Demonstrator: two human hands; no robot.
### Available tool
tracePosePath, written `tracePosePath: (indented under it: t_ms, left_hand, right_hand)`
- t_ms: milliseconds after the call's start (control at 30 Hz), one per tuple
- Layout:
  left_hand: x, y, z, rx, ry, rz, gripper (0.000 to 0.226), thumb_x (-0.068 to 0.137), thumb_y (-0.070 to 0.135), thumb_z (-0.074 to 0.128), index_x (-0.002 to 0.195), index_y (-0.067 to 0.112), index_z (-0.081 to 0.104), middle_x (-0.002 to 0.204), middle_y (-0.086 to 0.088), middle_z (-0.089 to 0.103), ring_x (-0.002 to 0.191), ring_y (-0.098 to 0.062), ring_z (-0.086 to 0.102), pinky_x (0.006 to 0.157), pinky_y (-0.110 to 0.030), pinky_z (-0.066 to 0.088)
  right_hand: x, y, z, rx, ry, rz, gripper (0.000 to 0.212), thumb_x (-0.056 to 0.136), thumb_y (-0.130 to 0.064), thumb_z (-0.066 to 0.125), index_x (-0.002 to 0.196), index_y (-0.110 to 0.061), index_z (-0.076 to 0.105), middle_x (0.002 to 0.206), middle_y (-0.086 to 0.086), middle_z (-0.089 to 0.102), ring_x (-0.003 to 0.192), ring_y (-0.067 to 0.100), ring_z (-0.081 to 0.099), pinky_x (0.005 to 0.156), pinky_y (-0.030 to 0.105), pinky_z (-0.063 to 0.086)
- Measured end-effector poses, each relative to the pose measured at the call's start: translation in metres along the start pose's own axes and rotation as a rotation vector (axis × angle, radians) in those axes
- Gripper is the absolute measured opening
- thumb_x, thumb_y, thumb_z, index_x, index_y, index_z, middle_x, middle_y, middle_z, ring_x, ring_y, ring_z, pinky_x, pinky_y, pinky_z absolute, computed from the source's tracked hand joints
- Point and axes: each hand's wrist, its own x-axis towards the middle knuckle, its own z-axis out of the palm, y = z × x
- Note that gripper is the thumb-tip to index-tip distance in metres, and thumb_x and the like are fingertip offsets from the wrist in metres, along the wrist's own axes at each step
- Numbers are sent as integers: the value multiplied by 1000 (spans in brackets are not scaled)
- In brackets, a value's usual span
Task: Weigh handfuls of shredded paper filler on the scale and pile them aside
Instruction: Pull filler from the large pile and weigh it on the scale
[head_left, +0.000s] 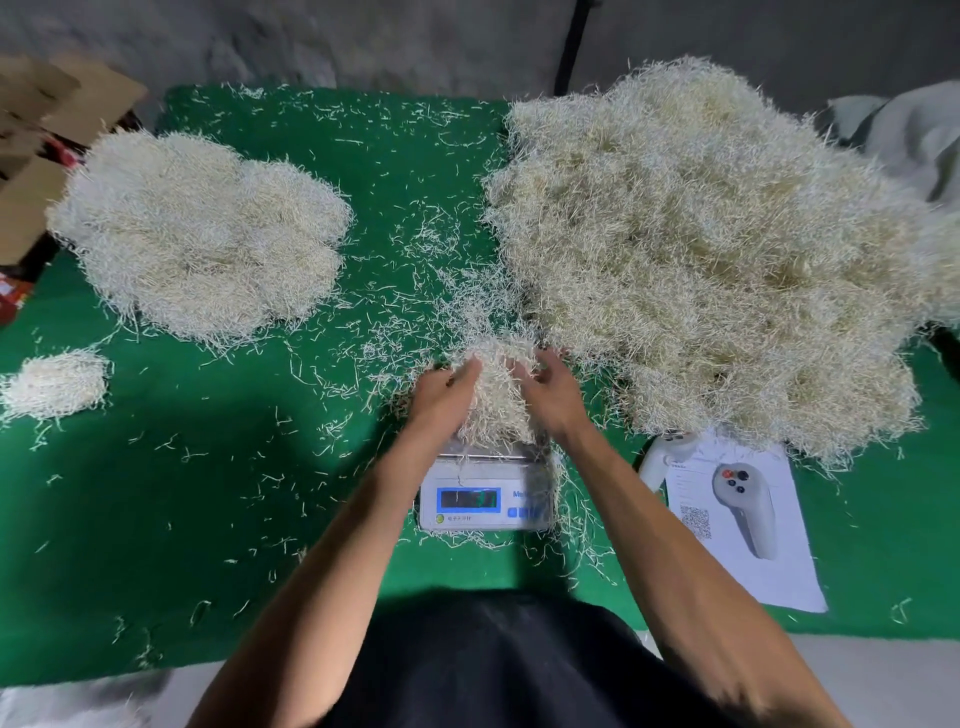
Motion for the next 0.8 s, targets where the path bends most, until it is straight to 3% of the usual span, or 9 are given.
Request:
tracePosePath:
  t_ms: [67, 167, 267, 333, 433, 500, 567, 667, 800]
  left_hand:
    - [3, 2, 8, -113, -9, 10, 30, 98, 52, 57, 114, 27, 60, 98, 6, 64, 89, -7, 62, 89, -22, 44]
    - [7, 7, 9, -187, 180, 144, 57, 90, 56, 66, 138, 28, 52, 144, 3, 47, 125, -11, 46, 105, -29, 34]
    - [10, 15, 5, -355, 150, 208, 65, 79, 56, 78, 134, 41, 46, 146, 5, 41, 127, -14, 42, 109, -40, 36]
    - [14, 18, 6, -526, 15, 31, 111, 69, 61, 82, 155, 37, 18, 165, 0, 19, 140, -17, 30, 116, -49, 27]
    - [23, 15, 6, -556, -4, -124, 139, 64, 63, 85, 160, 29, -9, 169, 0, -1, 152, -26, 13, 120, -53, 17]
    - [26, 14, 3, -603, 16, -140, 143, 59, 61, 87, 160, 28, -8, 168, -4, 5, 151, -29, 18, 121, -55, 21]
    - [24, 15, 1, -565, -12, -142, 144, 51, 67, 85, 161, 30, -1, 168, -4, 10, 149, -28, 22, 120, -56, 23]
    - [20, 11, -4, -515, -20, -134, 128, 45, 74, 78, 155, 32, 27, 163, -2, 23, 140, -26, 34, 115, -58, 31]
    - [14, 5, -14, -559, -68, -136, 120, 45, 77, 79, 151, 40, 39, 166, 3, 18, 149, -28, 26, 116, -65, 24]
  right_hand:
    - [-3, -6, 10, 115, -5, 1, 60, 107, -29, 52, 159, -9, 30, 99, 11, 66, 61, 15, 63, 53, 26, 54]
    - [-7, -13, 11, 229, 21, -58, 44, 109, -29, 45, 151, -15, 37, 70, 2, 62, 52, 15, 57, 54, 25, 53]
    - [-10, -26, 14, 260, -1, -106, 24, 107, -17, 44, 129, -8, 45, 96, -5, 58, 77, 5, 51, 69, 18, 47]
    - [-14, -38, 14, 256, -51, -103, 45, 107, -16, 44, 151, -7, 40, 123, 10, 65, 101, 15, 66, 94, 36, 57]
    - [-12, -56, 6, 194, -89, -170, 34, 106, -20, 49, 137, -9, 58, 112, 17, 68, 97, 22, 62, 99, 53, 54]
    - [-8, -66, -1, 192, -57, -200, 29, 105, -36, 55, 90, -14, 68, 87, 7, 67, 79, 17, 58, 83, 39, 49]
    - [0, -73, -8, 162, -82, -182, 43, 102, -43, 59, 72, -12, 59, 68, -6, 53, 62, 11, 48, 69, 29, 43]
    - [19, -79, -22, 97, -169, -119, 37, 100, -32, 65, 73, -8, 59, 61, -7, 50, 50, 9, 38, 51, 24, 38]
    - [57, -85, -45, 284, 34, 55, 31, 103, -23, 60, 96, 6, 67, 79, 5, 66, 57, 16, 47, 51, 27, 38]
